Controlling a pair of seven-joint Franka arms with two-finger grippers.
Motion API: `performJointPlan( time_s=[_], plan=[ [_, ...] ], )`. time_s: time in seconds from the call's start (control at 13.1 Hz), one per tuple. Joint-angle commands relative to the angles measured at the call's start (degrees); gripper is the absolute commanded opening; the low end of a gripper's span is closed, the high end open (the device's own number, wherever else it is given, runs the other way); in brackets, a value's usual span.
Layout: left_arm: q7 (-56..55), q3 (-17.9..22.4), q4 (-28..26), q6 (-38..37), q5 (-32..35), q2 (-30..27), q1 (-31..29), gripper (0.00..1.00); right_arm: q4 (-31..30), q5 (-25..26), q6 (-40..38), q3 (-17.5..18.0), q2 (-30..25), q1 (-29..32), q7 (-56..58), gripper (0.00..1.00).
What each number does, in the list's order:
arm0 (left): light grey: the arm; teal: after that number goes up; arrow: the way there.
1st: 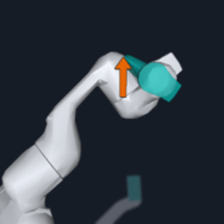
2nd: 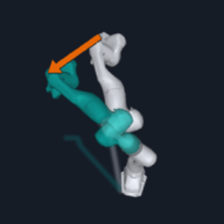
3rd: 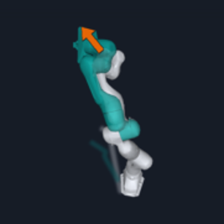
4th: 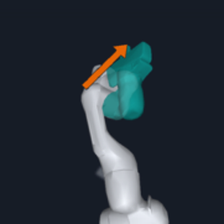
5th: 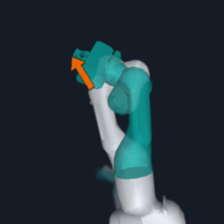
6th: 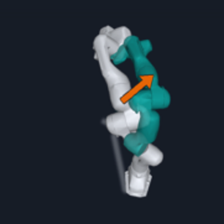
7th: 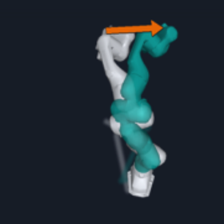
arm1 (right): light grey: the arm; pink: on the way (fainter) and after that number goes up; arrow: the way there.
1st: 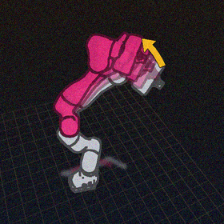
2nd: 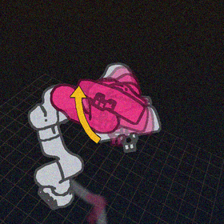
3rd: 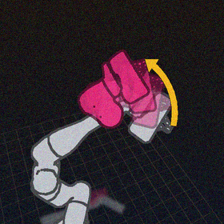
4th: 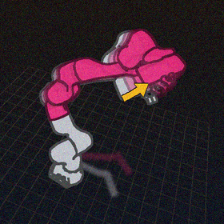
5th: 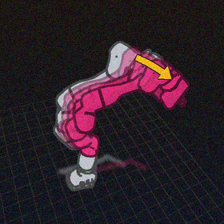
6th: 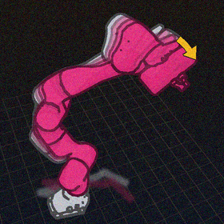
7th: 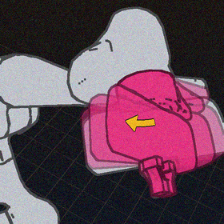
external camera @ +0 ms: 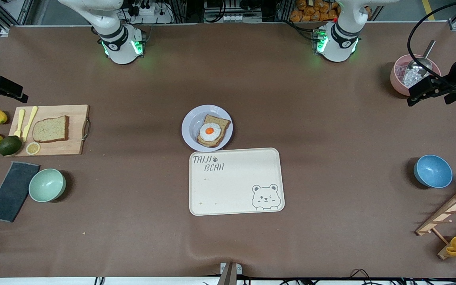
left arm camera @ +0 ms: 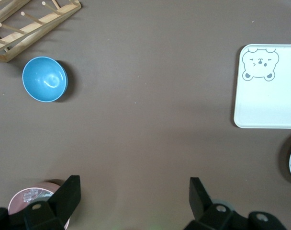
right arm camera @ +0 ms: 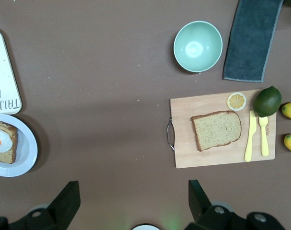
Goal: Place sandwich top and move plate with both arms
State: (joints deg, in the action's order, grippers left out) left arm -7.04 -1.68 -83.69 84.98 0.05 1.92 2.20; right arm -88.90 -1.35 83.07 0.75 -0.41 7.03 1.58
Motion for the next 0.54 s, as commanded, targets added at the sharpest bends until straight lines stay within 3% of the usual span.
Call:
performJointPlan(
  time_s=[0.0, 0.46],
  plan=[
    [0.8, 0.09, 0.81, -0.78, 0.13, -0.34, -0.18, 1.0, 0.04, -1.19, -0.63, -2.5, -0.81, -1.92, -0.17, 1.0],
    [0.97, 0.01, 0.28, -0.69, -0.13, -0.17, -0.18, 1.0, -0.14, -1.2, 0.07, -2.51, -0.56, -2.11, -0.08, 1.0]
  ],
)
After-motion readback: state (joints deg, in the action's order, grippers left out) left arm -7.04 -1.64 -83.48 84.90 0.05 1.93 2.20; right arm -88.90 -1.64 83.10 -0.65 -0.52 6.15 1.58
